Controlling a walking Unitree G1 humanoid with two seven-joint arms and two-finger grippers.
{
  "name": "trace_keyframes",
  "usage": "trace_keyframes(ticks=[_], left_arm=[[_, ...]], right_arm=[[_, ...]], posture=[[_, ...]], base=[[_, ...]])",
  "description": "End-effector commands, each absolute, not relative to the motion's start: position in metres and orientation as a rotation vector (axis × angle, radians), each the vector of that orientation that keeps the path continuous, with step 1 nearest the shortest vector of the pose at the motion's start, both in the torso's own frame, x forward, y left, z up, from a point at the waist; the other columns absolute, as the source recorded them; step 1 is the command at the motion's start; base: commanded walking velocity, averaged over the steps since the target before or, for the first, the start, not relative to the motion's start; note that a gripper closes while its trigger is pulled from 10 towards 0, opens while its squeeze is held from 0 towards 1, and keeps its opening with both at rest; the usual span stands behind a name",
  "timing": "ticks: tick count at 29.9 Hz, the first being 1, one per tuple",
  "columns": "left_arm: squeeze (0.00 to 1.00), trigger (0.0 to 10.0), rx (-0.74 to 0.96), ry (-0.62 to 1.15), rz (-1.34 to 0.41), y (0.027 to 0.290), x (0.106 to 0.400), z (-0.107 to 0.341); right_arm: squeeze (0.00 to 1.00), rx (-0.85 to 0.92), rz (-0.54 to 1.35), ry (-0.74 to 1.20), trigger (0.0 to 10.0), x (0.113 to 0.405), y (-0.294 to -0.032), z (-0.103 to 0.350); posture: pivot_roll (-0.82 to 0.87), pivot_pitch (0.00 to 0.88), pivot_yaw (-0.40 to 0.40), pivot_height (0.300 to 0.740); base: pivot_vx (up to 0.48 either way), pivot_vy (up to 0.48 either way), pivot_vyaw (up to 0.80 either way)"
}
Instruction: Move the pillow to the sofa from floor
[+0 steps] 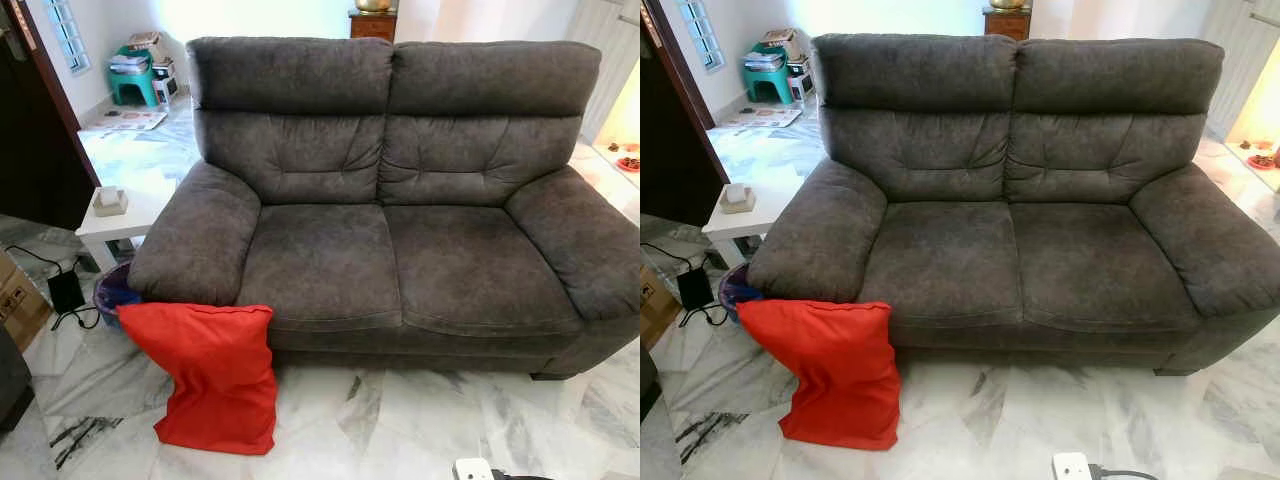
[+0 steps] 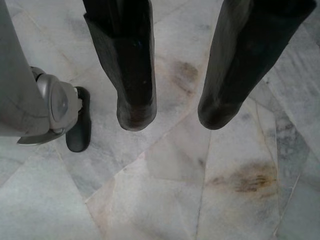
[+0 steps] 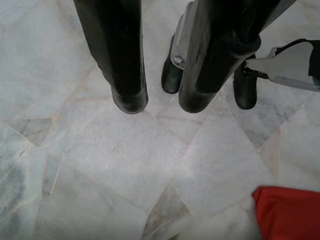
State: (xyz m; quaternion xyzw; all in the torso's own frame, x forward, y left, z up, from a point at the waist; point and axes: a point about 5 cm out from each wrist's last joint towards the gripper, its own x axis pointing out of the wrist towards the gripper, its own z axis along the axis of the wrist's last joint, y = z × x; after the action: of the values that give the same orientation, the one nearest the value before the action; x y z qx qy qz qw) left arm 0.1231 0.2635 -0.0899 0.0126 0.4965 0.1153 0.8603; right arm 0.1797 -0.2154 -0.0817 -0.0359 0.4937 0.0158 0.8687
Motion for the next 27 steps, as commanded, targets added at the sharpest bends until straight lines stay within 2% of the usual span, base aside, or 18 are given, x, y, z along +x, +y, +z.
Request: trace_keyframes(ticks=[1,27], left_arm=[[0.0,10.0,0.019,1.055,0.245,0.2642,0.1202,-0.0908],[0.0,10.0,0.016,1.05,0.257,0.2693,0.1212,-0.0888]], right_arm=[[0.0,-0.099,0.048,1.021,10.0,0.1834,-0.2154,-0.0798],[0.0,-0.065,0.034,1.005,10.0,0.1845,-0.2131,-0.0796]], posture=[[0.02,0.0,0.029,0.74],[0.02,0.0,0.032,0.74]], base=[[0.0,0.0,0.0],[0.01,0.0,0.0]])
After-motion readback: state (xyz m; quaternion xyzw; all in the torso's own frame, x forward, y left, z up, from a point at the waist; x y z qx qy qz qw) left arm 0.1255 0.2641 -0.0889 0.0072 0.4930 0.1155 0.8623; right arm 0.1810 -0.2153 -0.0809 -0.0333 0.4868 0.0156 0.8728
